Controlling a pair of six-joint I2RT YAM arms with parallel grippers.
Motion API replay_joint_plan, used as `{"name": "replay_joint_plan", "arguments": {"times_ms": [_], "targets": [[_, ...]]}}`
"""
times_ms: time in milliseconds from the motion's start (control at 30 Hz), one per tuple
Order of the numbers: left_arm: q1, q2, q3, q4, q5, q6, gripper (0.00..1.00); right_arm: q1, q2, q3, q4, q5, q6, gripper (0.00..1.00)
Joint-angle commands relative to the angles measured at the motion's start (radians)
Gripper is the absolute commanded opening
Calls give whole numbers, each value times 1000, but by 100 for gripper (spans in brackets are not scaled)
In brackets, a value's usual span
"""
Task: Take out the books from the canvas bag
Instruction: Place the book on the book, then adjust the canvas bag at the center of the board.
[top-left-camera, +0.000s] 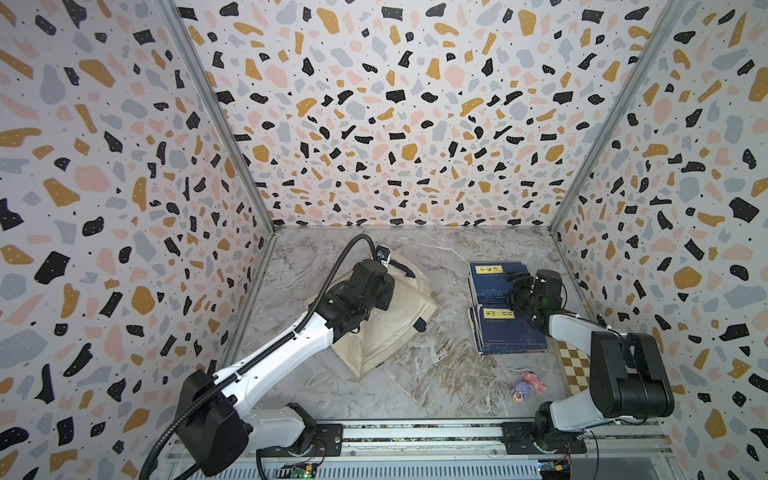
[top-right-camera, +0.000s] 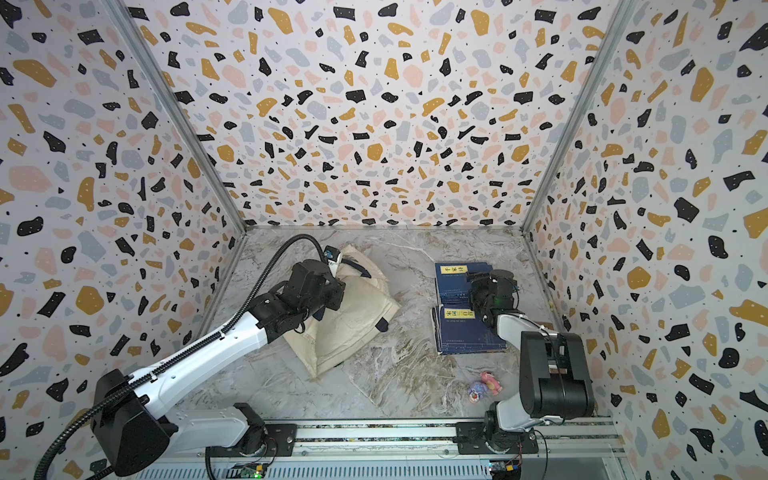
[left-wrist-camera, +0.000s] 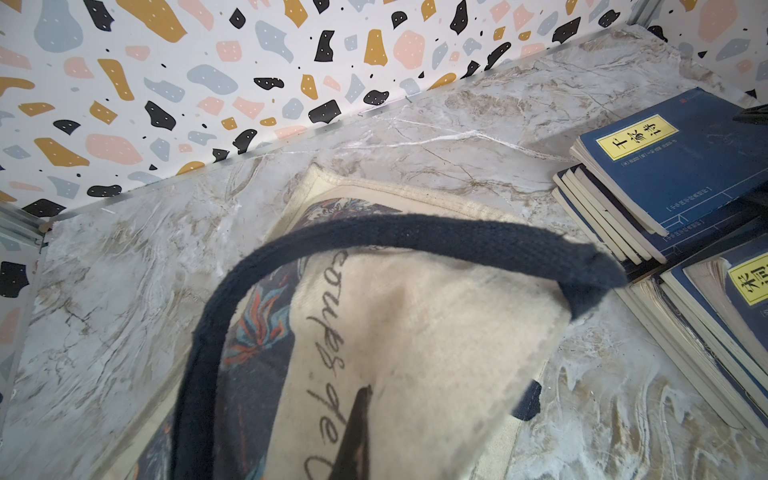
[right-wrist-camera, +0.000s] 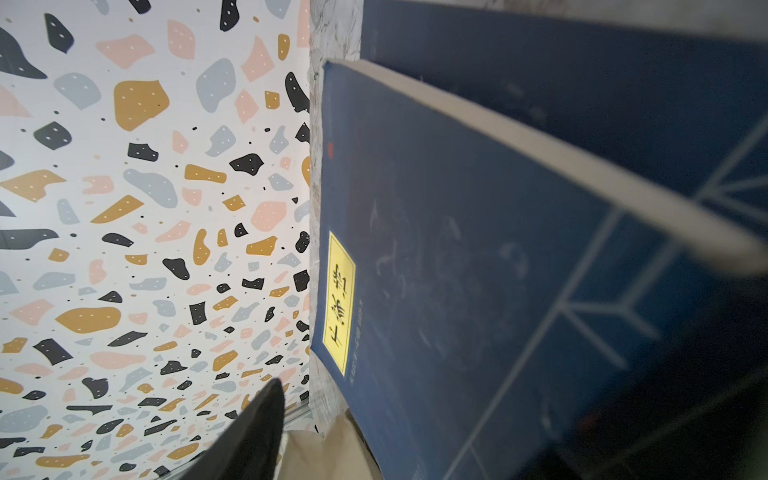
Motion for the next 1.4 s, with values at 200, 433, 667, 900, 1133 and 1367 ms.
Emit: {"name": "replay_joint_plan", "arguments": {"times_ms": [200,433,667,900,1133,1367], "targets": [[2,-3,15,6,22,-2,0,-12,-150,-35,-157,10,-27,80],[2,-6,17,3,23,-2,0,-35,-216,-45,-219,-3,-57,85],[3,-16,36,-7,17,-10,0,36,-359,-8,-269,-61,-256,84],[3,8,156,-116,-8,-60,0,280,-511,3,-366,9,-442,85],[2,16,275,-209,-63,-145,0,655,-622,-124,-345,114,-422,85],[1,71,447,-319,-98,-205,0,977,-712,-328,-246,289,-206,85]]}}
